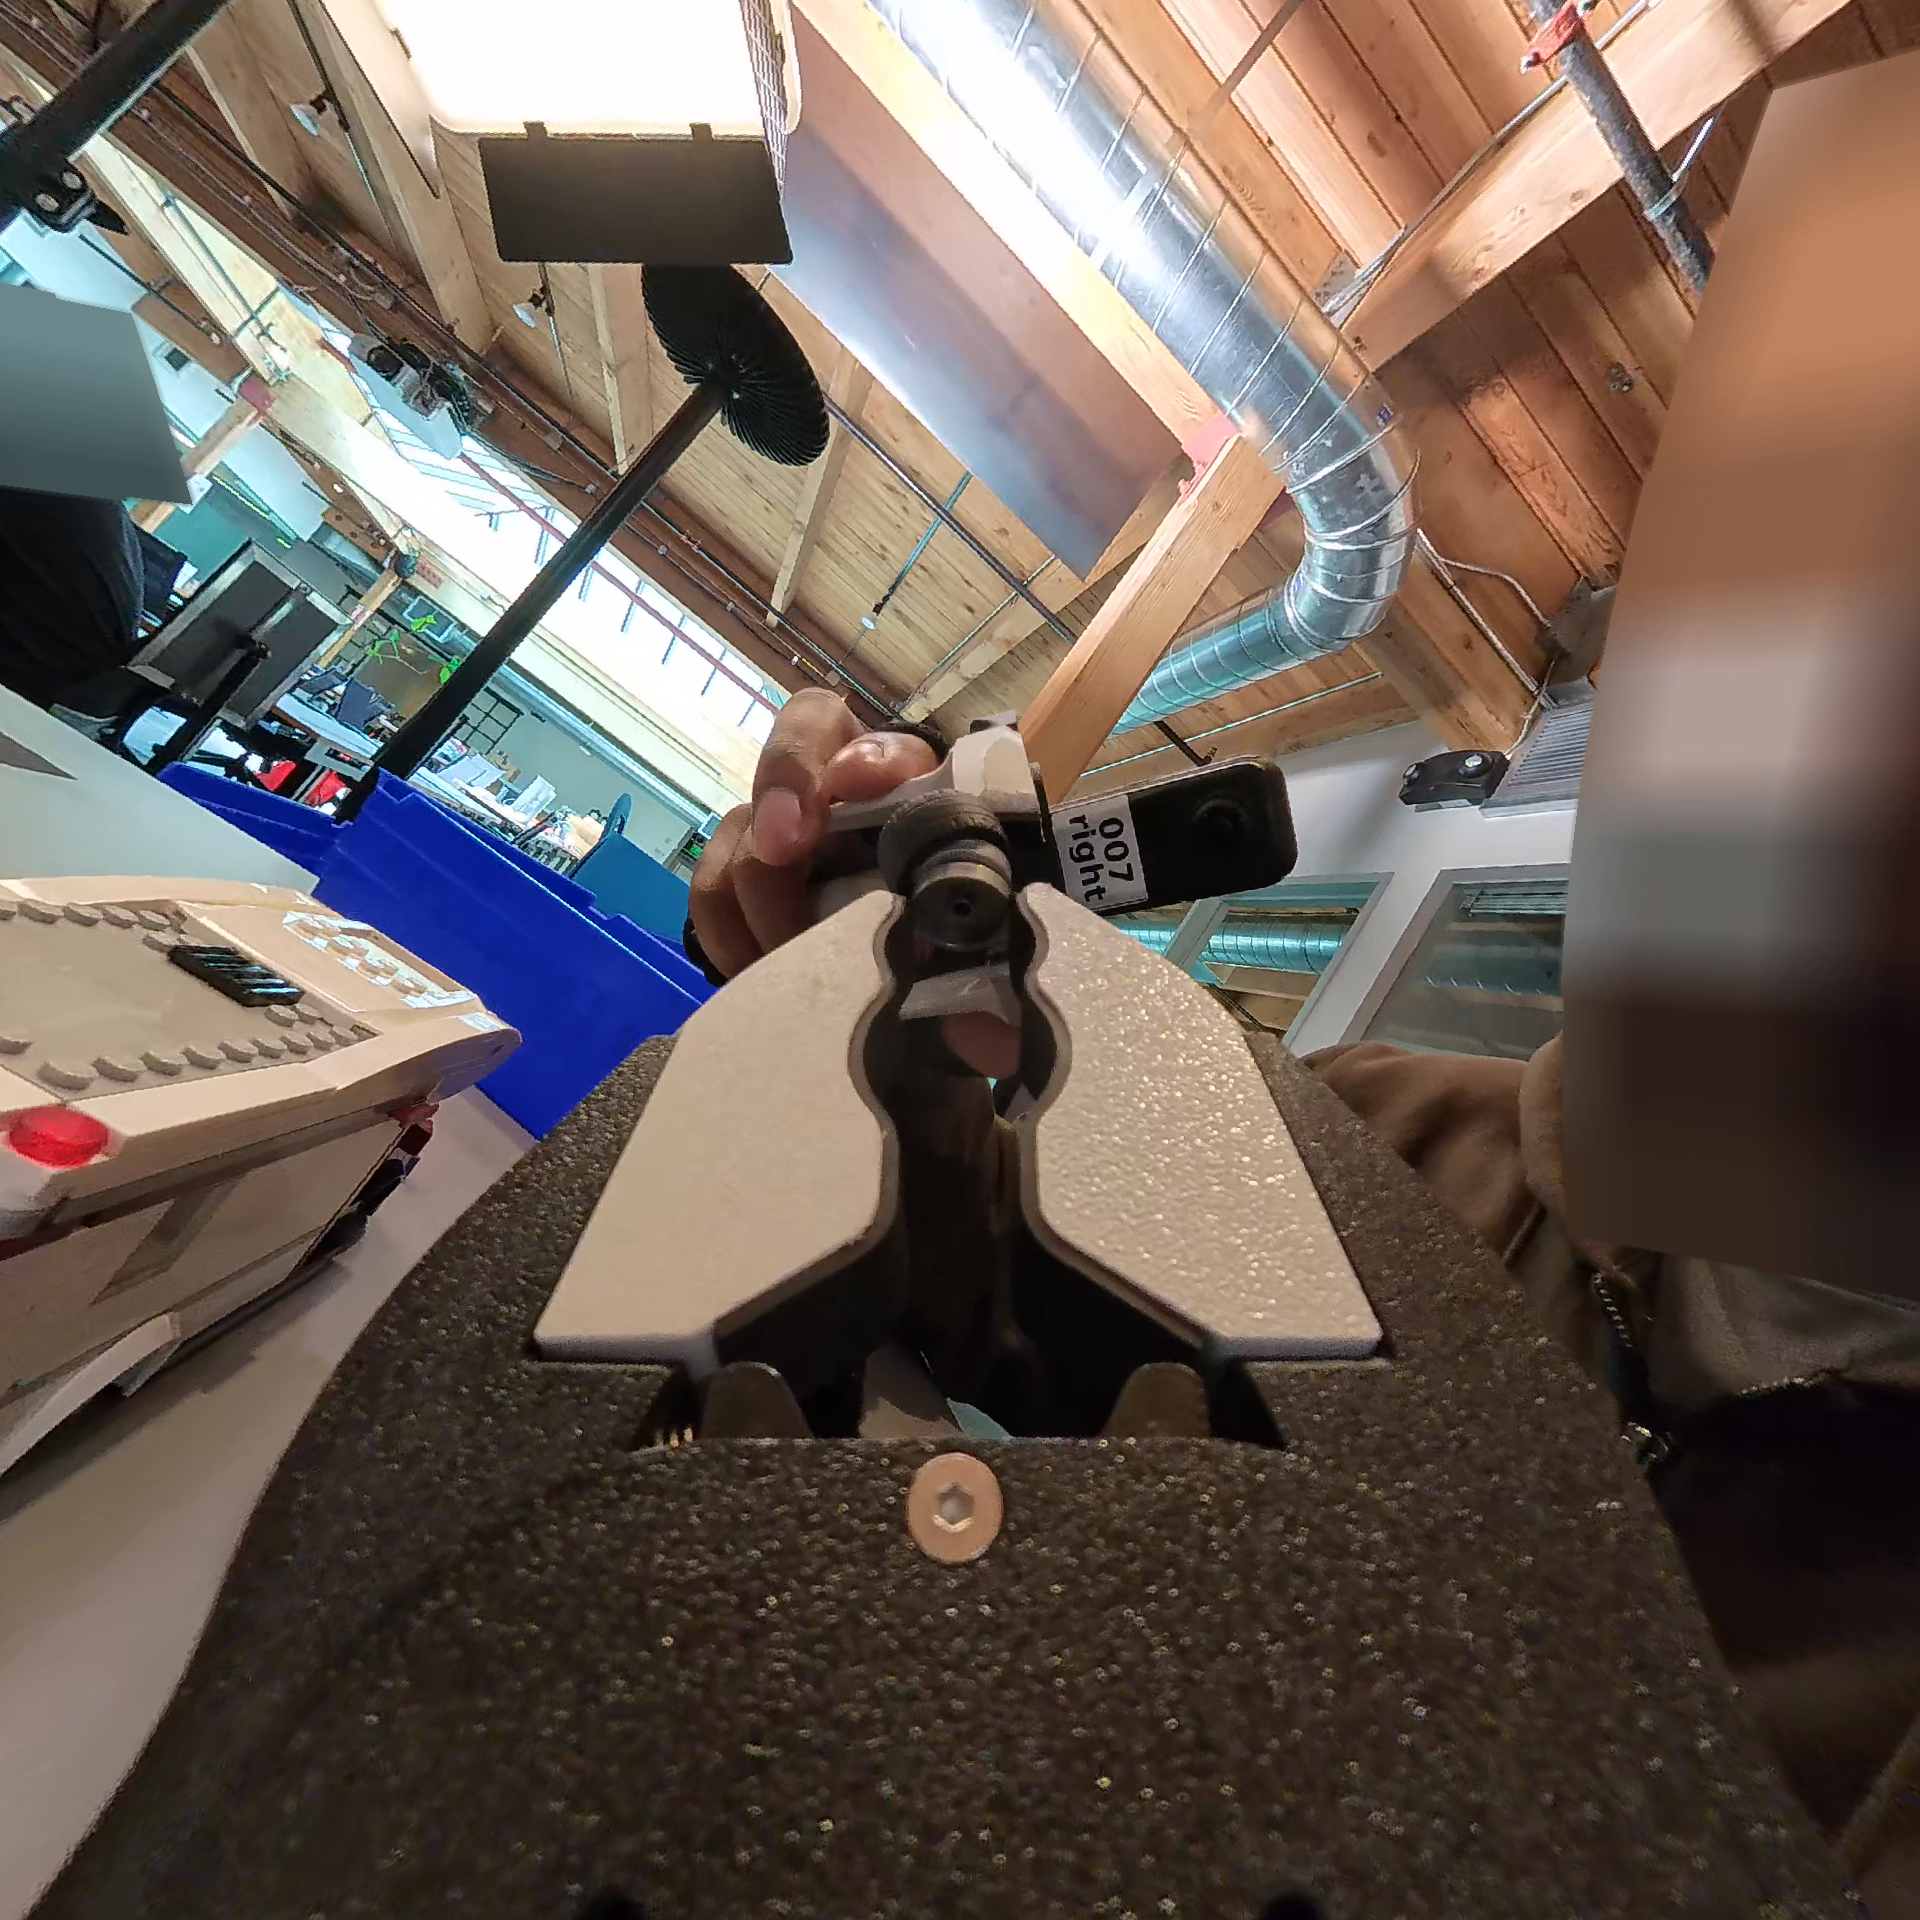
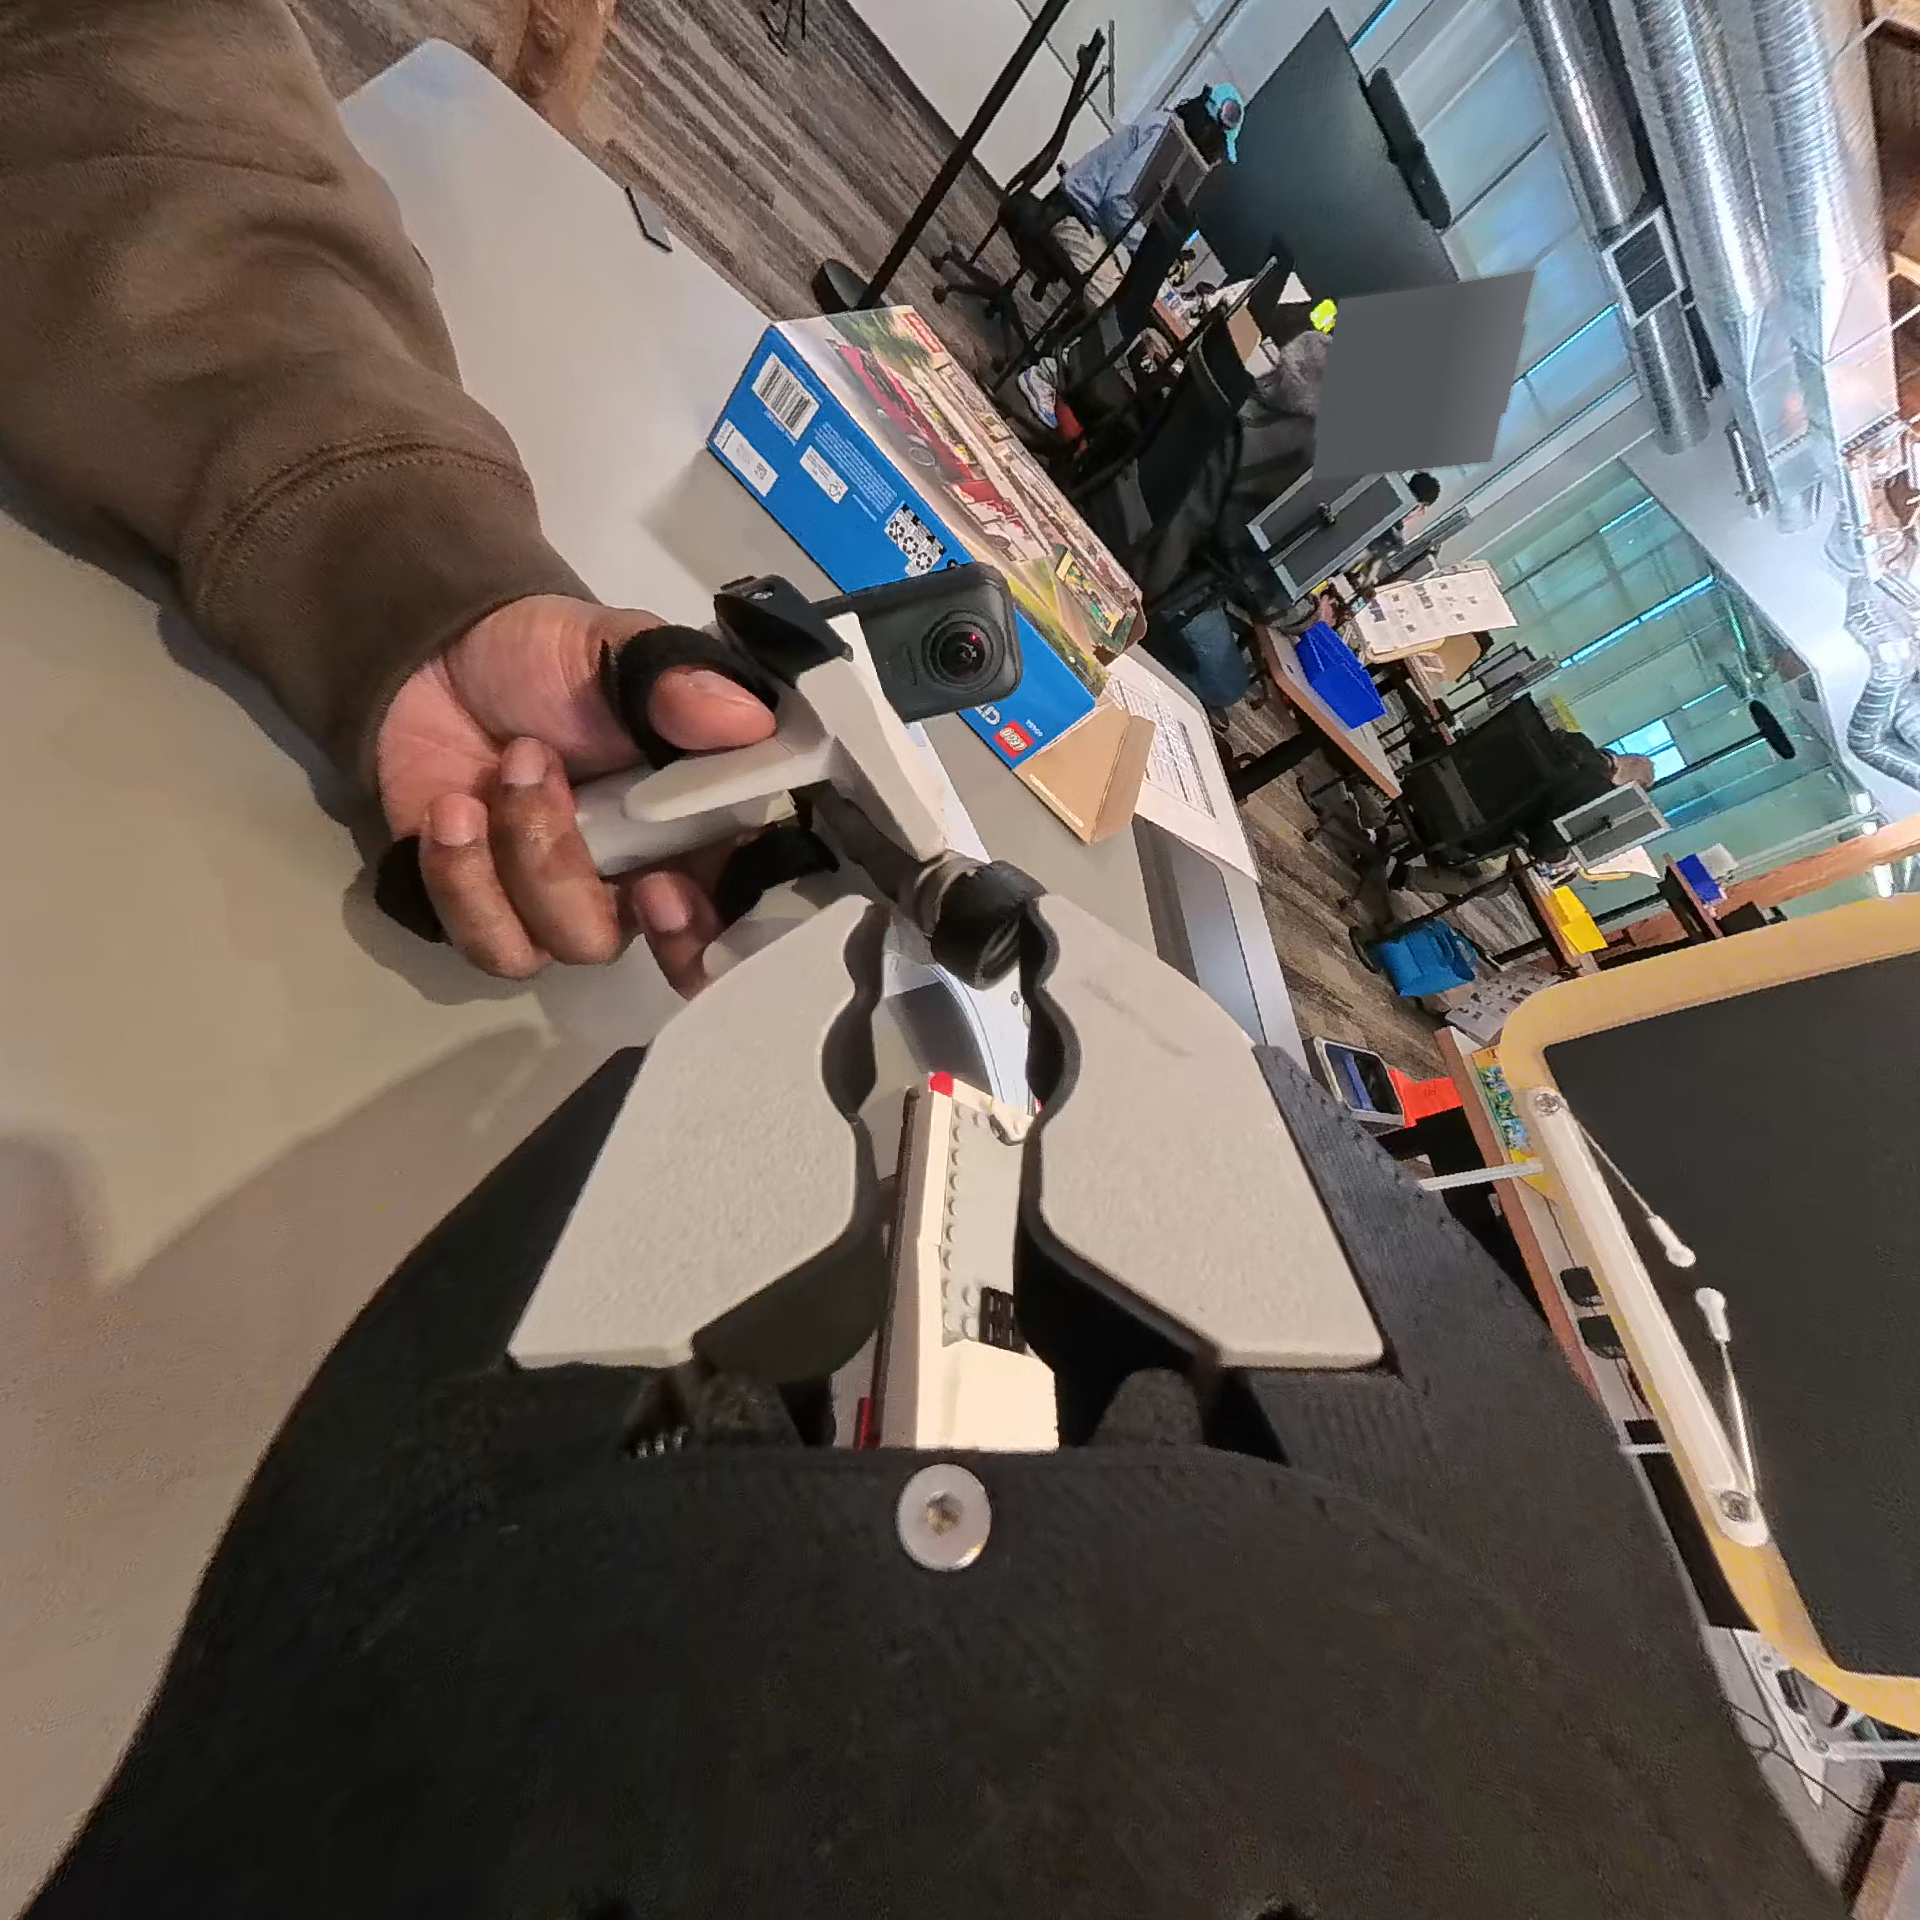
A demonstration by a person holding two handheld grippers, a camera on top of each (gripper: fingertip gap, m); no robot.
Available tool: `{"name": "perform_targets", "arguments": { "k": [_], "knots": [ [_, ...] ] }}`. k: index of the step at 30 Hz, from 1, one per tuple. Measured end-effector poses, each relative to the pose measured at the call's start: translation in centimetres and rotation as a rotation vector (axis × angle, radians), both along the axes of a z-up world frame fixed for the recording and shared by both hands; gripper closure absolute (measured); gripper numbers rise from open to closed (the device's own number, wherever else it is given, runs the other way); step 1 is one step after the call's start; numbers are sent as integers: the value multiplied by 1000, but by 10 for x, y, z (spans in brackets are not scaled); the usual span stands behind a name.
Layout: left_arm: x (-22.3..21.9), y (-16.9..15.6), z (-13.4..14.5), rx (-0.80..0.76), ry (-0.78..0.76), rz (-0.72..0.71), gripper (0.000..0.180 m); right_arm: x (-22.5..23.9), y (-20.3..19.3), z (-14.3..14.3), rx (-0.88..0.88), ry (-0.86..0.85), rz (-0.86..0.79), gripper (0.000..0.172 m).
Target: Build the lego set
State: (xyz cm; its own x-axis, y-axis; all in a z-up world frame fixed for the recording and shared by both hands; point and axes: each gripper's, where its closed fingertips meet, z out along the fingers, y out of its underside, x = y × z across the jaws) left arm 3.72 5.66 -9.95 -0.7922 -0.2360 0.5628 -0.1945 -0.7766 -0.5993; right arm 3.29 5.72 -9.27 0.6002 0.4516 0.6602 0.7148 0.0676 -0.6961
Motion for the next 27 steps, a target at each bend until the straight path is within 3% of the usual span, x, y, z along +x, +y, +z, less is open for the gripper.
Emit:
{"name": "perform_targets", "arguments": {
  "k": [10, 27],
  "knots": [
    [-1, 2, 2, 20, -8, 22, 163, -1, 4, -14, -40, 12, 1, 142],
    [-2, 1, 3, -6, -7, 9, 163, -7, 5, 0, 52, 17, 11, 143]
  ]
}}
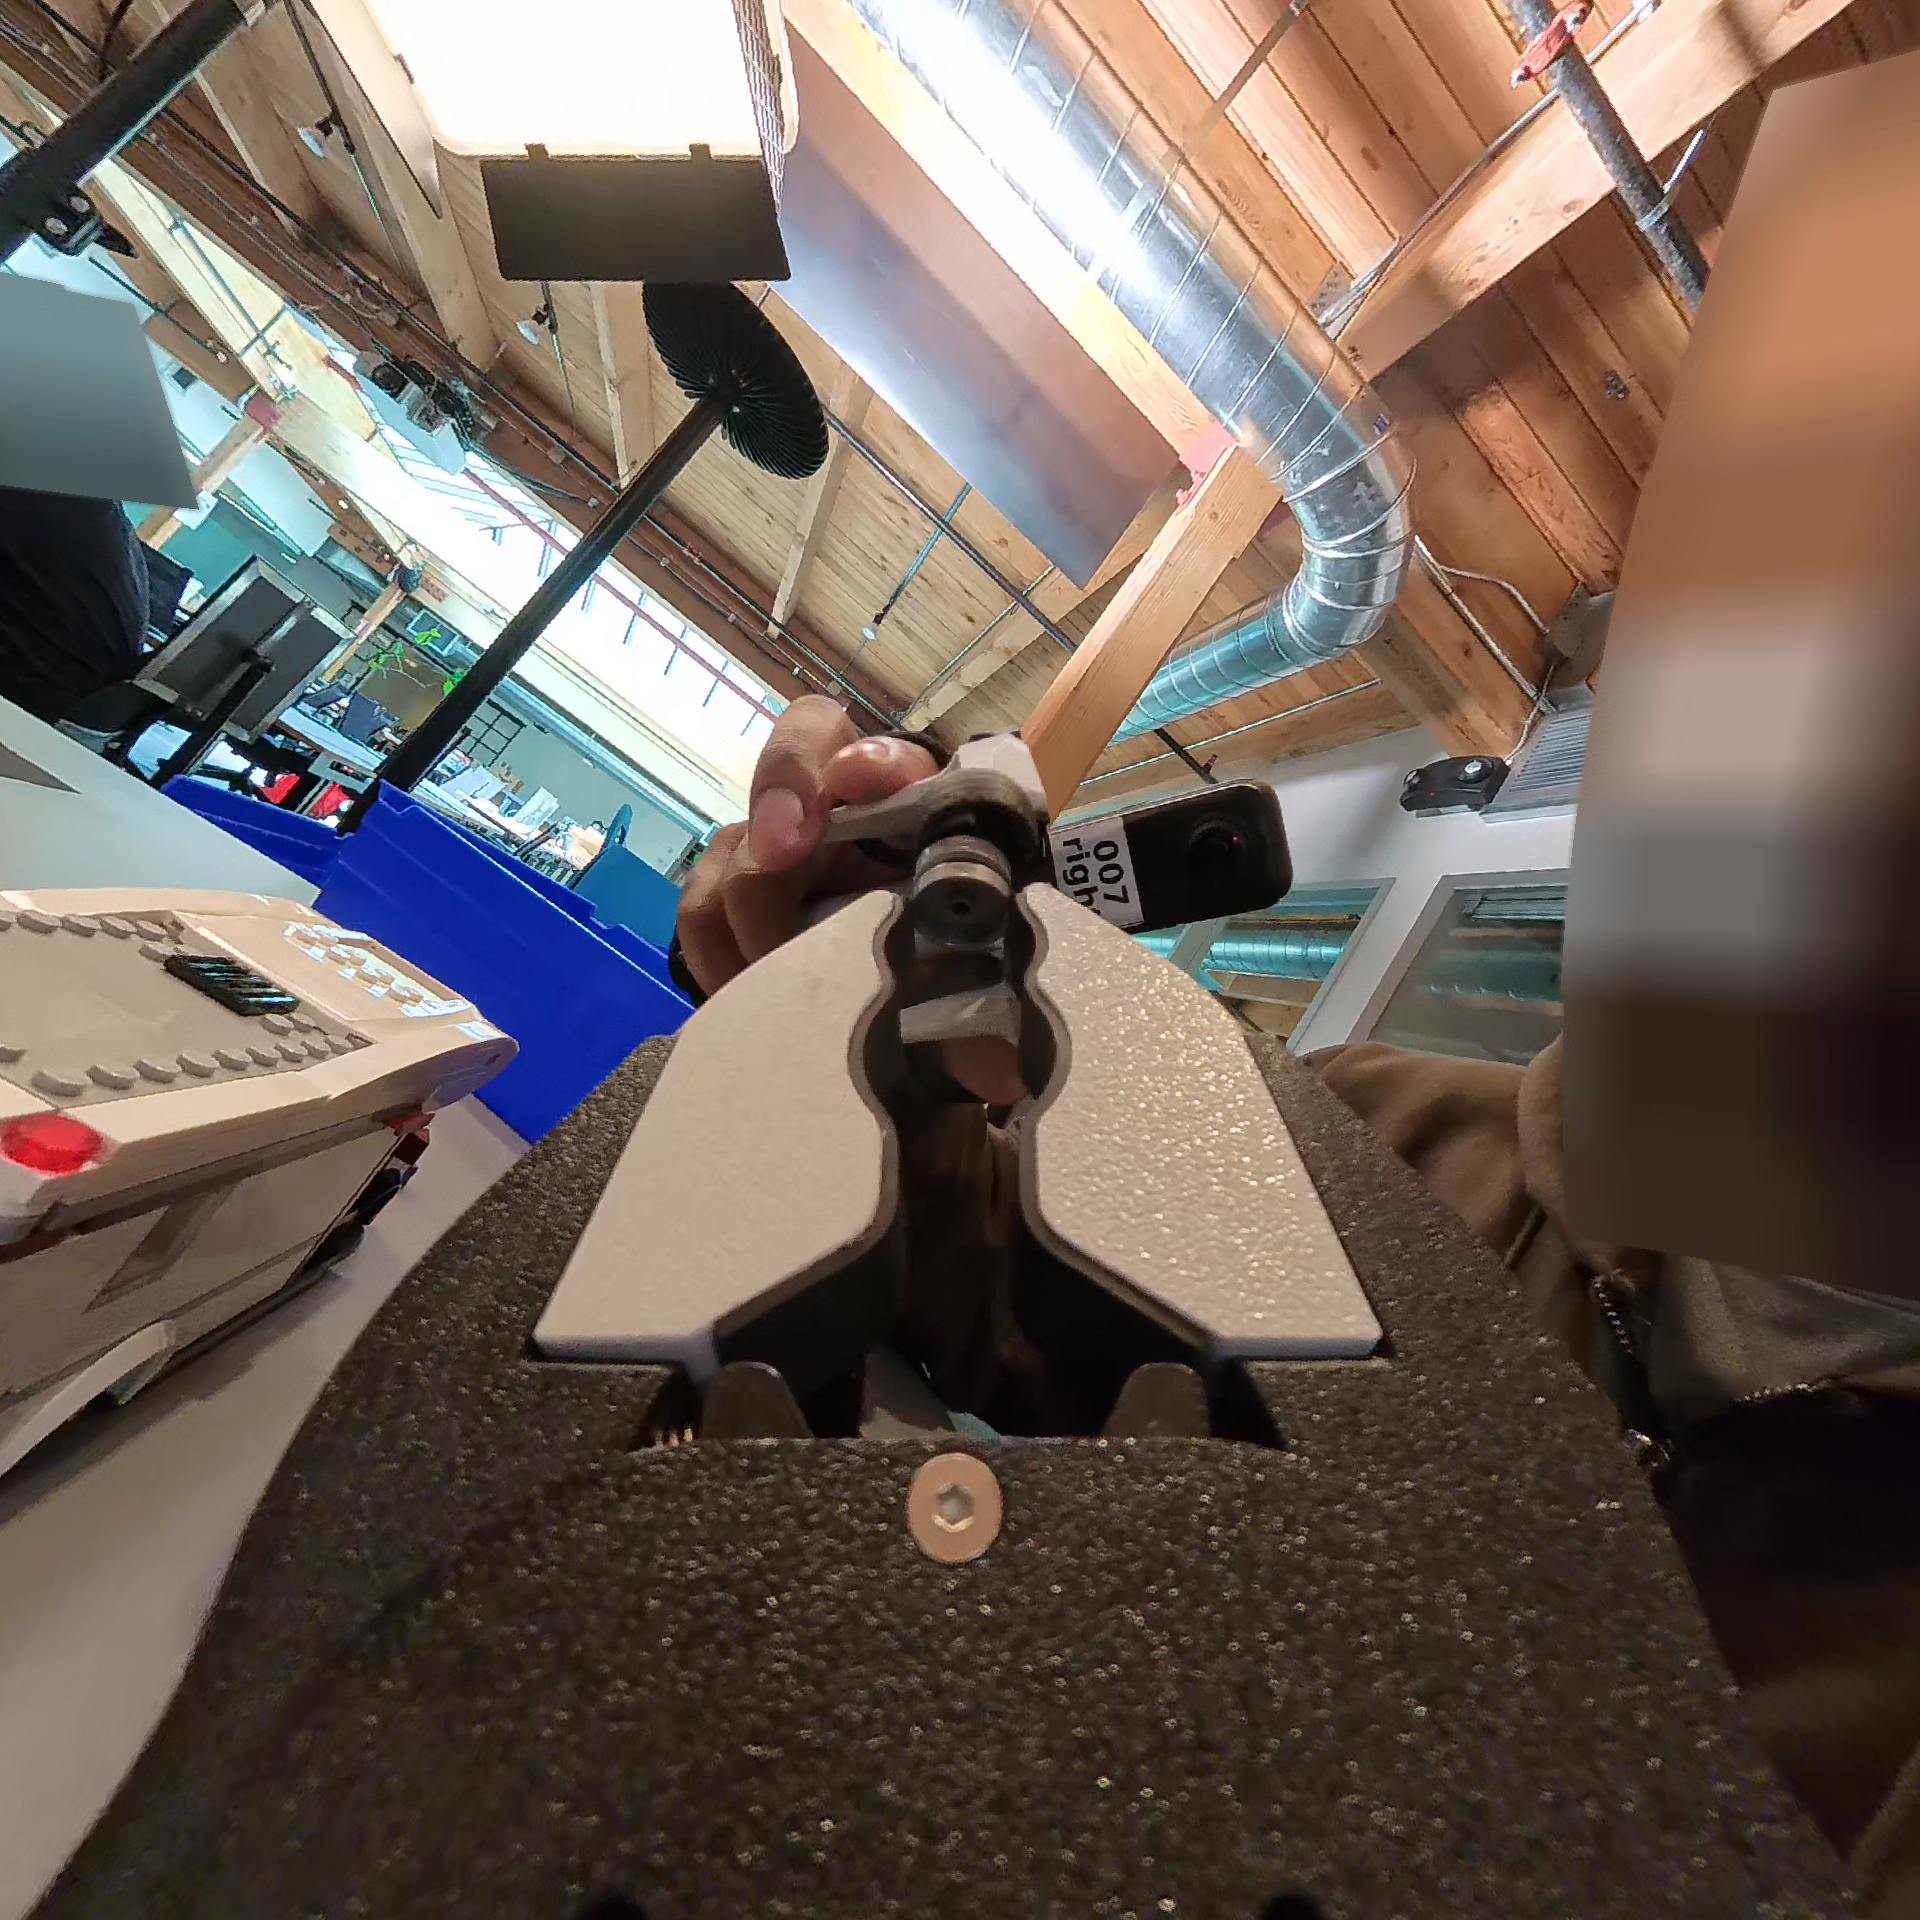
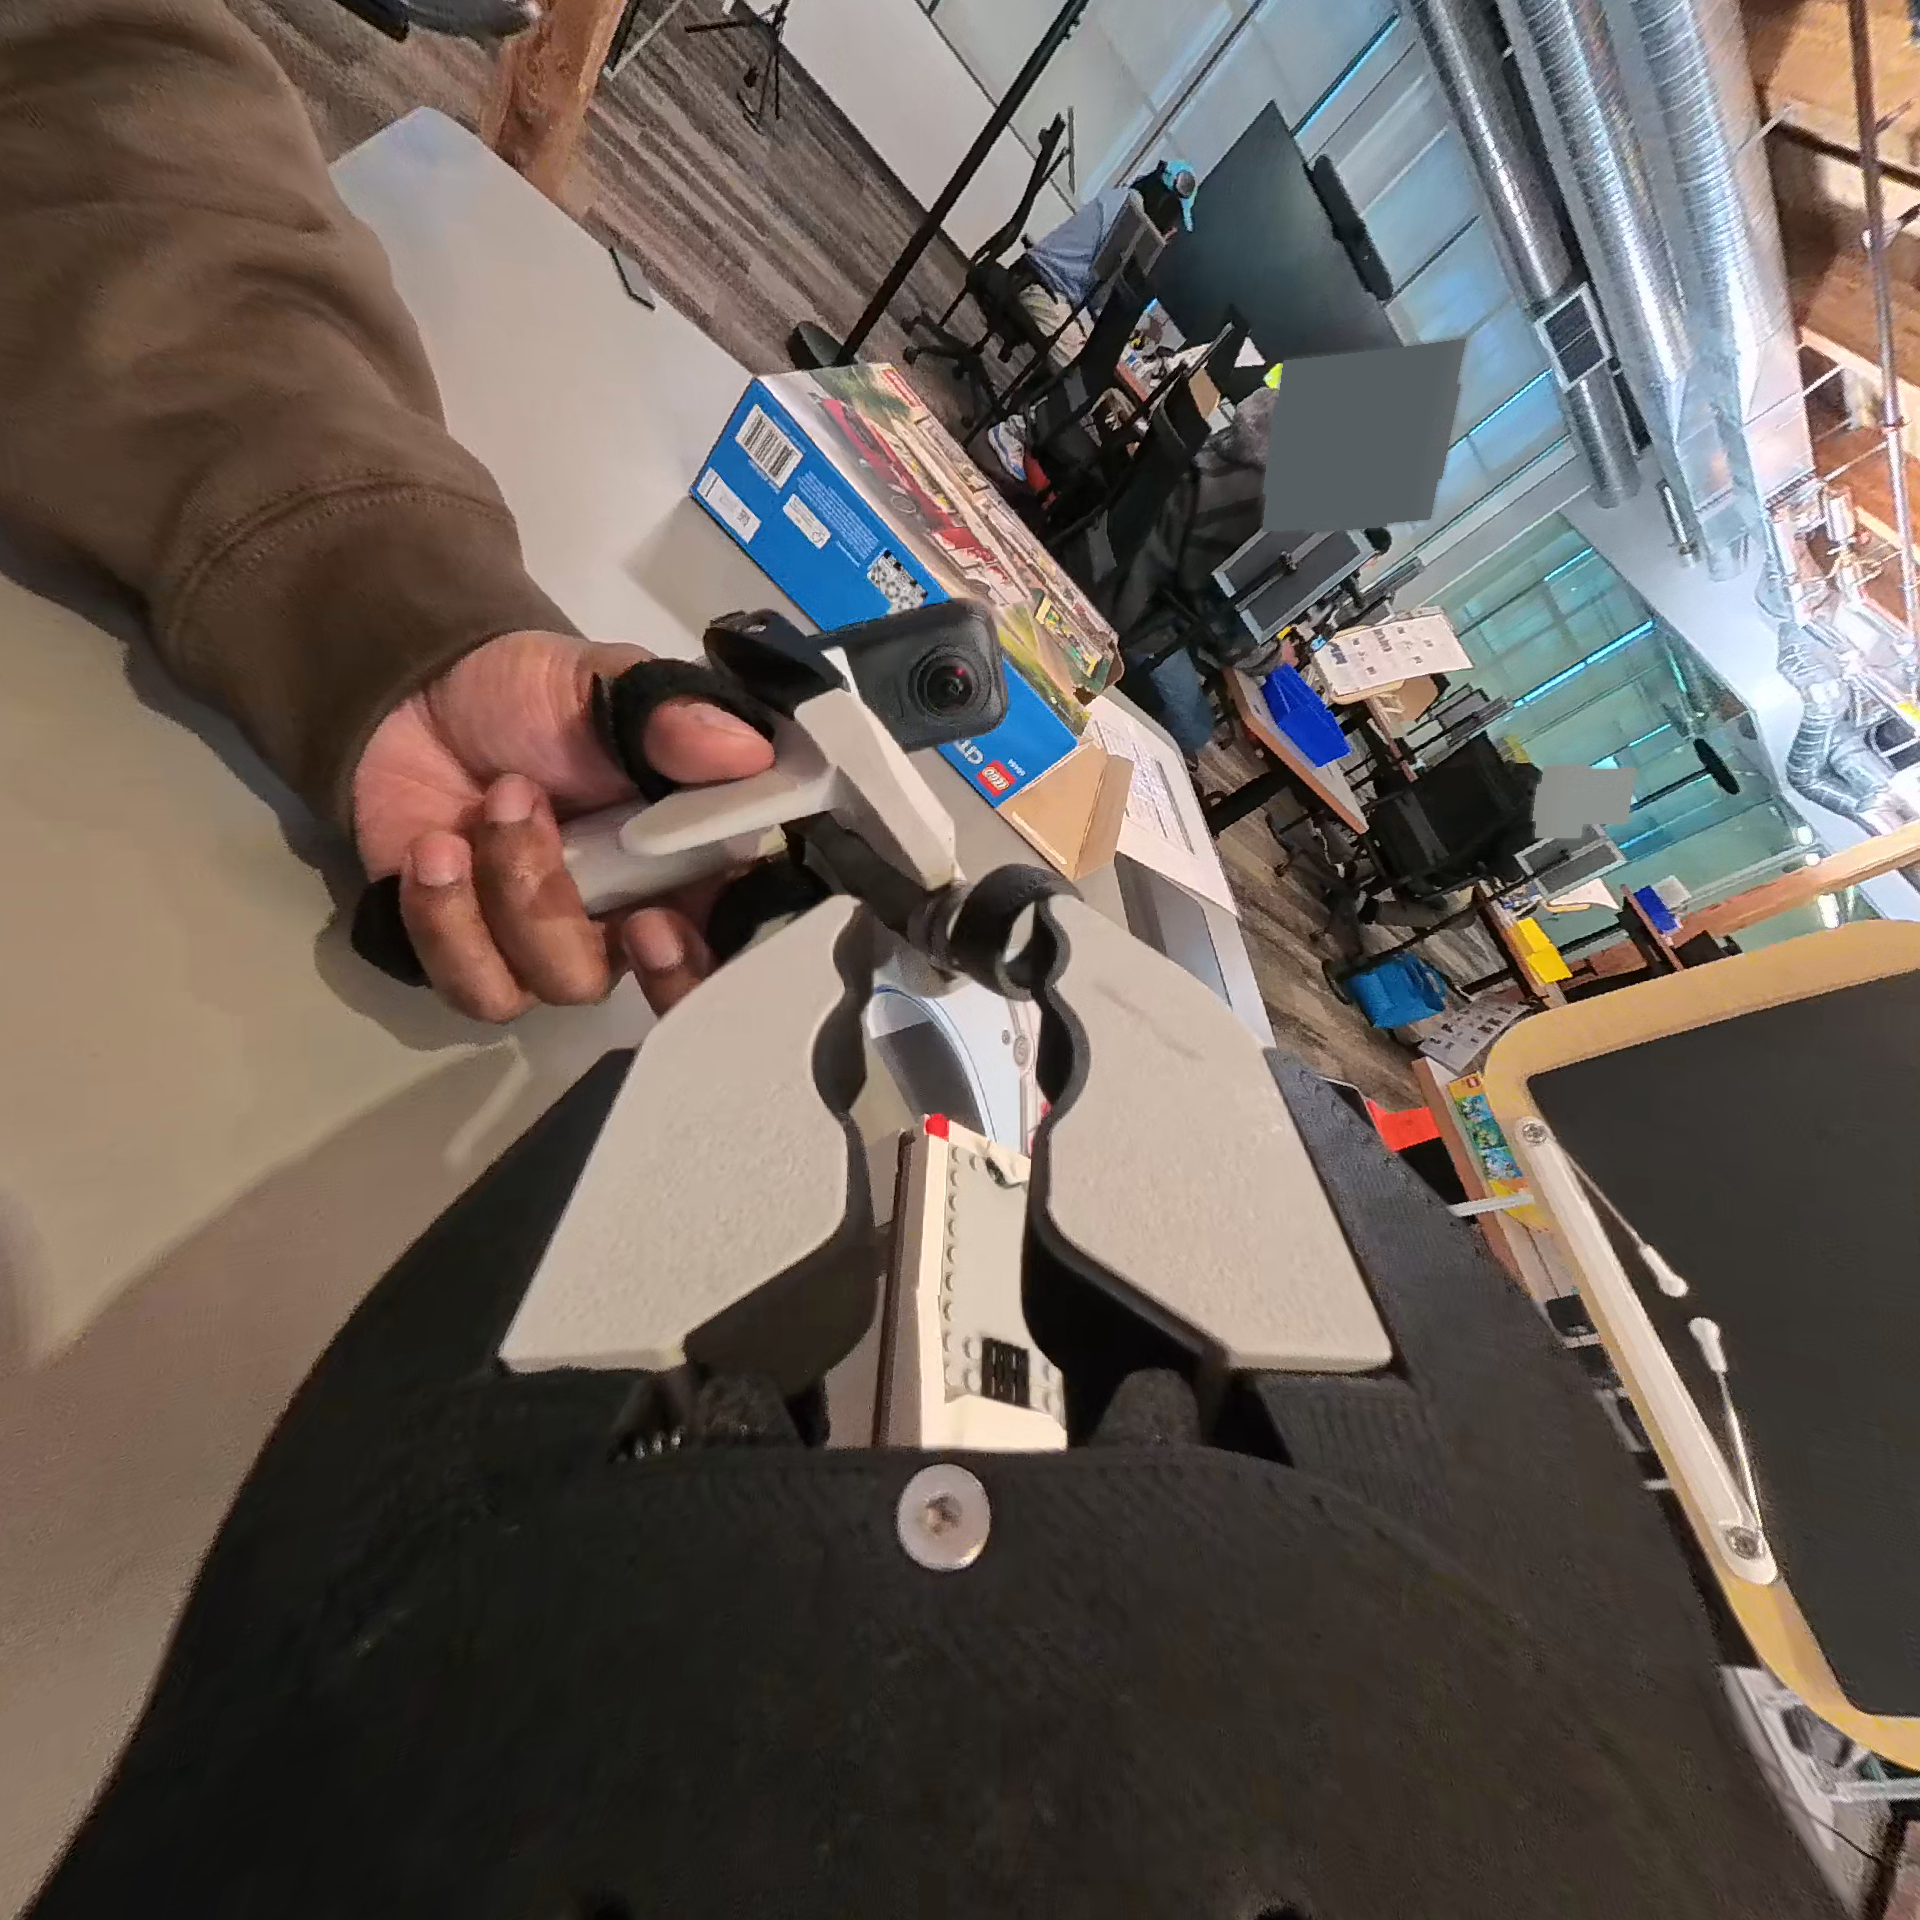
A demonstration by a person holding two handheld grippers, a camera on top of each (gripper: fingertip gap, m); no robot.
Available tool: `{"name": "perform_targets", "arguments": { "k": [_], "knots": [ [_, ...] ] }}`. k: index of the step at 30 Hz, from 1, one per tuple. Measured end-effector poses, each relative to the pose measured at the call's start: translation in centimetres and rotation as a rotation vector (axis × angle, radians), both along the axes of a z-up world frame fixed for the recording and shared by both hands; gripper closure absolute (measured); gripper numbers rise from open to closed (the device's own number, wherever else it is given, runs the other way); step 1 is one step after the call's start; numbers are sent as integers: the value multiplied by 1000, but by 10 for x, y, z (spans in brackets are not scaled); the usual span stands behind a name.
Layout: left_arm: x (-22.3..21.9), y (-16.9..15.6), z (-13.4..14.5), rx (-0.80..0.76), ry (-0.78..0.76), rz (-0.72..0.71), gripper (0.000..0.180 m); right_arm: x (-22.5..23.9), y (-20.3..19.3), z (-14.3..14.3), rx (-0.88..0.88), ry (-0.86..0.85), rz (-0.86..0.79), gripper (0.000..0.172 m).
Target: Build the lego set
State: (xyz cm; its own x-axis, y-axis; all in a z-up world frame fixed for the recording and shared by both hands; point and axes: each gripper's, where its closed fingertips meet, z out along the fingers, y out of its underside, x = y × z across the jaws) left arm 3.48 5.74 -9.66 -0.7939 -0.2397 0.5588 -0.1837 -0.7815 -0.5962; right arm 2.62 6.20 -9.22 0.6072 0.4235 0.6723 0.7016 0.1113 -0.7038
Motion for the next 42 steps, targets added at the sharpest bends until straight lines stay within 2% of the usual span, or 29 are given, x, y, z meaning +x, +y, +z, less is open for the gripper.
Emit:
{"name": "perform_targets", "arguments": {
  "k": [22, 28, 32, 42],
  "knots": [
    [-7, -2, 7, -26, -53, -21, 163, -2, 4, 1, 23, -85, -36, 140],
    [-9, -7, 8, -1, -68, -34, 163, 3, 8, -3, 18, -93, -65, 127],
    [-9, -7, 7, 7, -61, -29, 163, 0, 7, -2, 22, -78, -56, 127],
    [-4, 2, 4, -34, -26, 18, 162, 2, 22, -3, 200, -205, -192, 135]
  ]
}}
